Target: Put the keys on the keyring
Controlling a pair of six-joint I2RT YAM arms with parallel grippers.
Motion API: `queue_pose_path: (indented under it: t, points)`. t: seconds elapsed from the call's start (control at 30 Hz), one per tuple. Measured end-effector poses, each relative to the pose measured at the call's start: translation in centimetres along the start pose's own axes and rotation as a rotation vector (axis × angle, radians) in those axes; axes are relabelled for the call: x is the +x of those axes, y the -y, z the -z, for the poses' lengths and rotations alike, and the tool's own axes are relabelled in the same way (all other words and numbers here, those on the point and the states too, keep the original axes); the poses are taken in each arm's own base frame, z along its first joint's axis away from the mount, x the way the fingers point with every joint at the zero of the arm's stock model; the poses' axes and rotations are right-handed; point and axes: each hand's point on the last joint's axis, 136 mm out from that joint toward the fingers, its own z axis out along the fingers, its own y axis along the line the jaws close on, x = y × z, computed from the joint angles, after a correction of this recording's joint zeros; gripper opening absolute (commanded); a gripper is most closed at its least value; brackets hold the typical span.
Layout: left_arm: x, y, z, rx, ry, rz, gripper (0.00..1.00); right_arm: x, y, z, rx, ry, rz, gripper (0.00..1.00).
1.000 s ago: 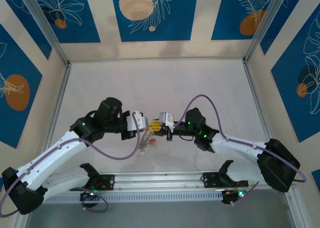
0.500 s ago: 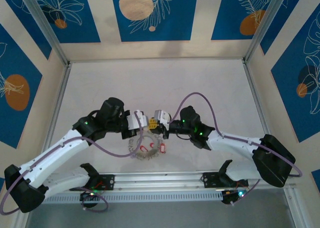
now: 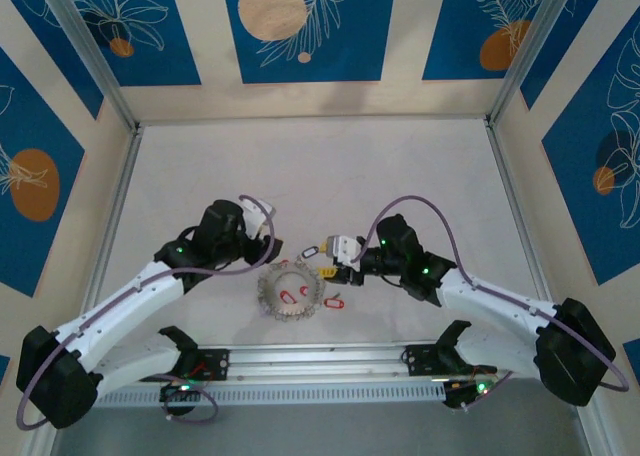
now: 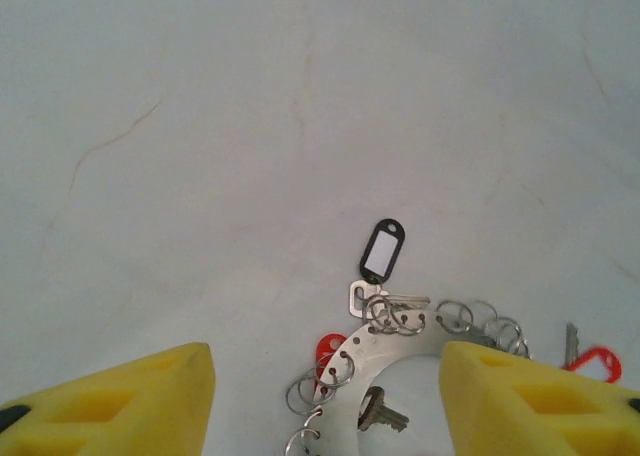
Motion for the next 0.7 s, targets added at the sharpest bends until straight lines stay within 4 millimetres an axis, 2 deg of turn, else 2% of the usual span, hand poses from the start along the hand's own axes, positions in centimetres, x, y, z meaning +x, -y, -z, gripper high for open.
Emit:
queue_pose_path:
  t: [0.1, 0.23, 0.43, 0.6, 0.7]
  points:
    - [0.2, -0.8, 0.0, -0.024, -0.005, 0.076, 0.68, 1.6, -0.7, -0.6, -0.072, -0.099, -0.001, 0.49]
    - [1.1, -1.7, -0.3, -0.048, -0.05, 0.155, 0.68, 4.0, -2.1, -1.3, -0.153, -0.212, -0.012, 0.42]
    - [2.9, -3.1, -0.8, -0.055, -0.152, 0.318, 0.7, 7.3, -5.2, -1.8, -0.269, -0.355, 0.014, 0.4]
    - [3.6, -2.9, -1.3, -0.021, -0.195, 0.408, 0.7, 11.6, -7.0, -2.4, -0.331, -0.531, 0.09, 0.42]
    - [3.9, -2.7, -1.4, -0.008, -0.206, 0.433, 0.7, 13.0, -7.4, -2.7, -0.354, -0.582, 0.131, 0.38]
